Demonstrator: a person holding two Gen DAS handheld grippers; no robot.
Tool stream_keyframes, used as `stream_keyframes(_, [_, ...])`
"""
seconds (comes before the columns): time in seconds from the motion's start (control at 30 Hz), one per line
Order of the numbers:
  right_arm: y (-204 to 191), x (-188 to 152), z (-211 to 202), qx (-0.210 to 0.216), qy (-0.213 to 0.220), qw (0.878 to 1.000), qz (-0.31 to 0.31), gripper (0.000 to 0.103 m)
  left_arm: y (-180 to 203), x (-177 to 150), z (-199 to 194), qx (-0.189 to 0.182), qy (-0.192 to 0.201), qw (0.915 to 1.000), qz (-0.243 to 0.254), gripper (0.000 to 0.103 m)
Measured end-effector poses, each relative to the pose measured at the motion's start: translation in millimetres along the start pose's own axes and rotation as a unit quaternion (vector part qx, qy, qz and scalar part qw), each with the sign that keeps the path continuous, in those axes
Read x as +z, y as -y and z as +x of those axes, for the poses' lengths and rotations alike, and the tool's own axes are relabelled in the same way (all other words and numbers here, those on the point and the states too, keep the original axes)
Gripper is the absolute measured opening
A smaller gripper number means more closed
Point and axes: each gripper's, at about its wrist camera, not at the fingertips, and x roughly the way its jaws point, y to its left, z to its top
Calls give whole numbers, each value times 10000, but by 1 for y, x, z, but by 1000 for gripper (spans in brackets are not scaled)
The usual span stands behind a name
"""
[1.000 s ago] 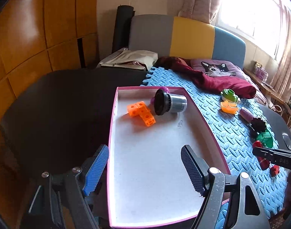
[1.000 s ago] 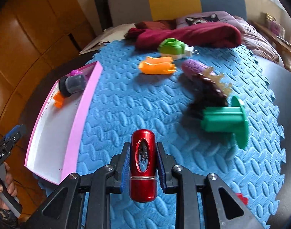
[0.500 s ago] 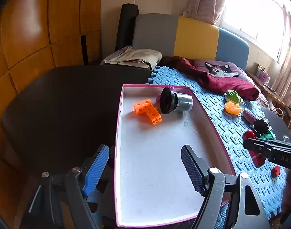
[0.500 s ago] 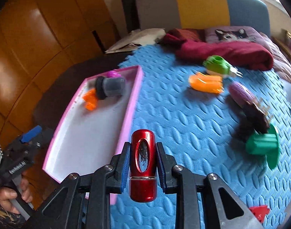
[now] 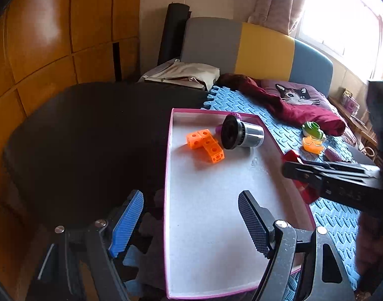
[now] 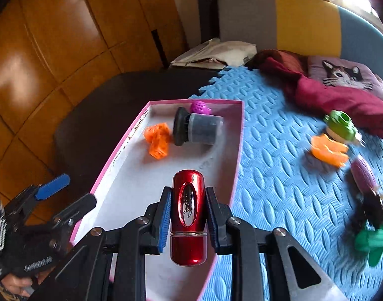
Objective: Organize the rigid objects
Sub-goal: 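Lower the red cylinder into the tray and open the right gripper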
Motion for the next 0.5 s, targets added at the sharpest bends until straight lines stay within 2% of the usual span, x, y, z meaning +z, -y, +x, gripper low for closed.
stream_keyframes(0.3, [1, 25, 59, -424, -344, 9984, -130, 25, -19, -1, 2, 98, -31, 9996, -253, 79])
stream_keyframes(0.43, [7, 25, 65, -513, -299, 9982, -71, 27, -21, -2, 3, 135, -37, 9995, -271, 79])
stream_keyframes(0.5, [8, 24, 60, -460, -200, 9987, -41, 31, -21, -1, 4, 151, -44, 9995, -265, 79])
